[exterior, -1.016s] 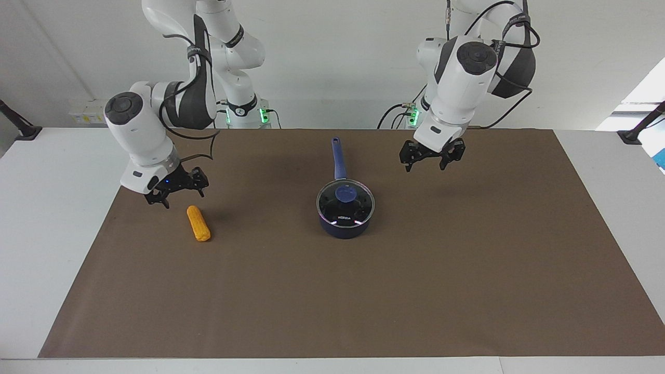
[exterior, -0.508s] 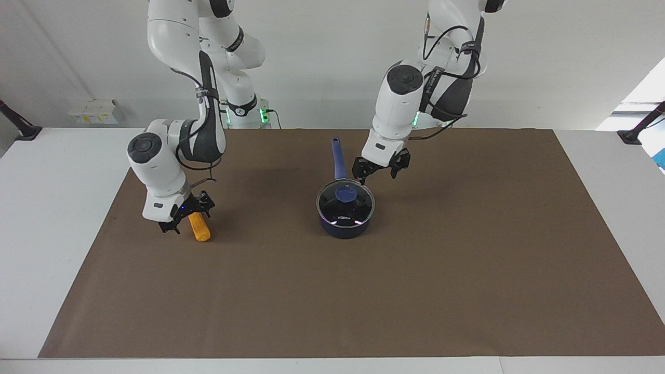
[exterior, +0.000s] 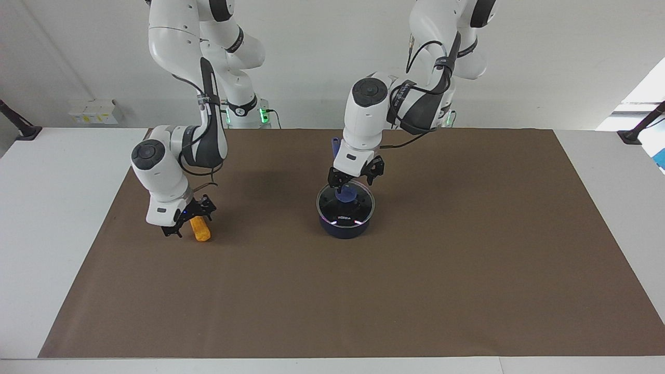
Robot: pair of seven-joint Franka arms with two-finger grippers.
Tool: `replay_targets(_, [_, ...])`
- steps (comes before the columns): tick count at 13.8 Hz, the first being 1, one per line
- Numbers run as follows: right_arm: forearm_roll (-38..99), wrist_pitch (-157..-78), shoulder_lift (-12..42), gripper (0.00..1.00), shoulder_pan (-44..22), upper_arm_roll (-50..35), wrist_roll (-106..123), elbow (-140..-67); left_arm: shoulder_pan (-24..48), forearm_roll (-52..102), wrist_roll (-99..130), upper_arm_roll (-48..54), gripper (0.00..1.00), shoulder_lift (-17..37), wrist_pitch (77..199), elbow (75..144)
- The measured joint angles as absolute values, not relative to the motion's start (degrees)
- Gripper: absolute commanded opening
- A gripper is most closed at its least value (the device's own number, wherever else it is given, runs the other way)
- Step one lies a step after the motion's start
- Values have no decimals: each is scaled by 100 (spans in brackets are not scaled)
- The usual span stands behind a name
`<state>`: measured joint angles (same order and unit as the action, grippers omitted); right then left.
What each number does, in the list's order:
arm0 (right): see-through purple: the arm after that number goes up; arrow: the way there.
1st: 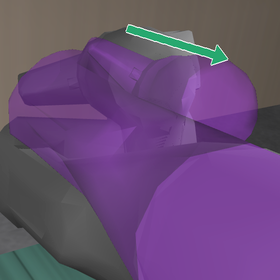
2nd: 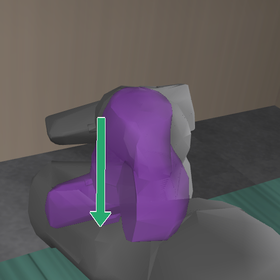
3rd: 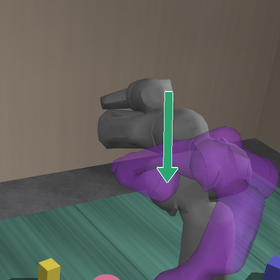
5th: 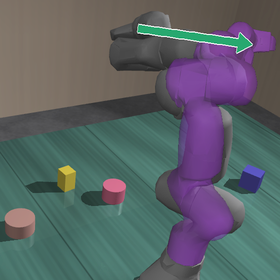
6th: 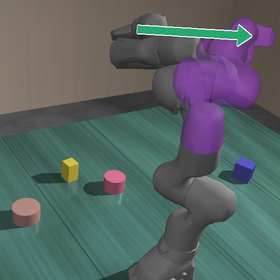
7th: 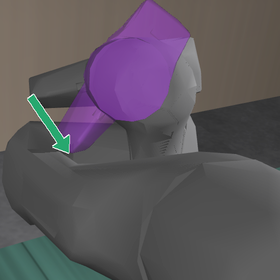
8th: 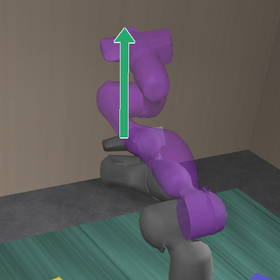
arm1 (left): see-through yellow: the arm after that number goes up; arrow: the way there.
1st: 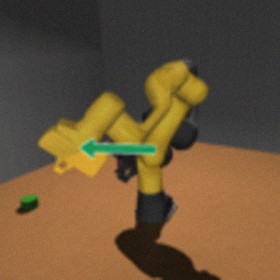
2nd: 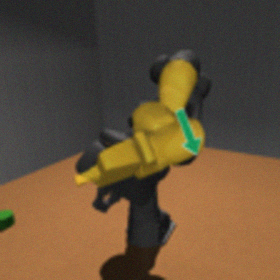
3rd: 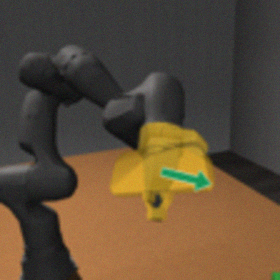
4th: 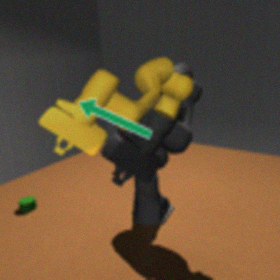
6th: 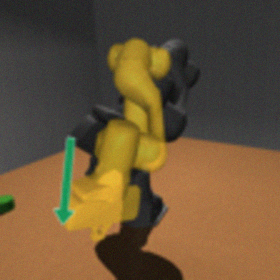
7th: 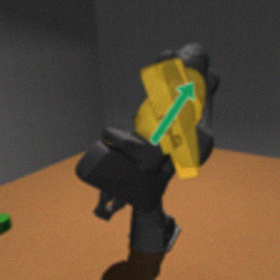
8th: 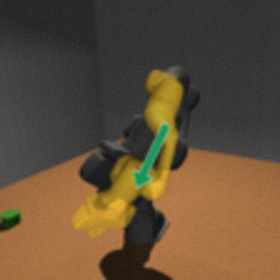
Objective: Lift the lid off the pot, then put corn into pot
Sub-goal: 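Reach the left gripper to the lid knob while the right gripper reaches the corn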
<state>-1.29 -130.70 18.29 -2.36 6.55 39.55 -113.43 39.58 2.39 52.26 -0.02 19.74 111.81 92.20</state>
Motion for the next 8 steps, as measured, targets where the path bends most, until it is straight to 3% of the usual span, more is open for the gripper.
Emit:
replay_targets(1, [-129, -13070, 1853, 74, -234, 655, 3955, -11344, 3992, 239, 5246, -4, 100, 2012, 11205, 9217])
replay_targets(3, [-126, -13070, 1881, 42, -233, 655, 3953, -11344, 4015, 238, 5262, -7, 100, 2062, 11269, 9216])
replay_targets(4, [-125, -13070, 1883, 12, -232, 655, 3953, -11344, 4015, 235, 5263, -9, 100, 2084, 11277, 9213])
replay_targets(5, [-124, -13070, 1883, 0, -230, 655, 3953, -11344, 4025, 232, 5263, -7, 100, 2134, 11291, 9212])
replay_targets(8, [16, -13070, 1882, 0, -227, 655, 3739, -11342, 4091, 227, 5274, -6, 100, 2290, 11388, 9207])
